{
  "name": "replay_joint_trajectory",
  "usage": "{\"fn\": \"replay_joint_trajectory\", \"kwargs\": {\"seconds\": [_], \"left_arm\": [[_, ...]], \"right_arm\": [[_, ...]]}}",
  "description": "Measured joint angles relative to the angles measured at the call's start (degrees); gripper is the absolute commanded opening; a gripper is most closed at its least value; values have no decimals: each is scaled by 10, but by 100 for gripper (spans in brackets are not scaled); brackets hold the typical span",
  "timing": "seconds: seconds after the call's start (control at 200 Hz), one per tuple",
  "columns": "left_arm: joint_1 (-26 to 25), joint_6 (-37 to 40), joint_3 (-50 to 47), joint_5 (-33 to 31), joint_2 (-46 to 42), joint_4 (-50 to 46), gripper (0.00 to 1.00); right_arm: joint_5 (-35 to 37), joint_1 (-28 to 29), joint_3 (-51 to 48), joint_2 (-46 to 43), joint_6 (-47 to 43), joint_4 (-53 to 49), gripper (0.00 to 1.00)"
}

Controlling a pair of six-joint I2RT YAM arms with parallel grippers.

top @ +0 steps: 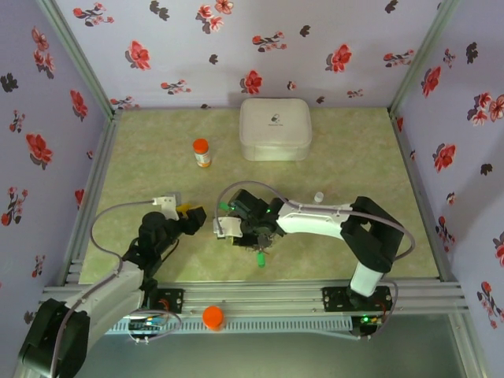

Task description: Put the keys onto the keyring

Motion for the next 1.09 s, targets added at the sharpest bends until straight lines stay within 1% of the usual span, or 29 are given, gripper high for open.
{"fn": "replay_joint_trajectory", "kwargs": {"seconds": [0.145,0.48,0.65,1.095], "left_arm": [[0,-7,0,-3,-6,-8,61],[0,-11,0,-7,-9,-9,61],[0,-13,0,-7,-9,-9,61],[0,-14,0,-7,-9,-9,61]], "right_arm": [[13,0,5,20,0,-9,21],[31,6,0,21,5,-12,19],[31,8,0,21,9,-11,21],[31,10,0,37,11,7,21]]}}
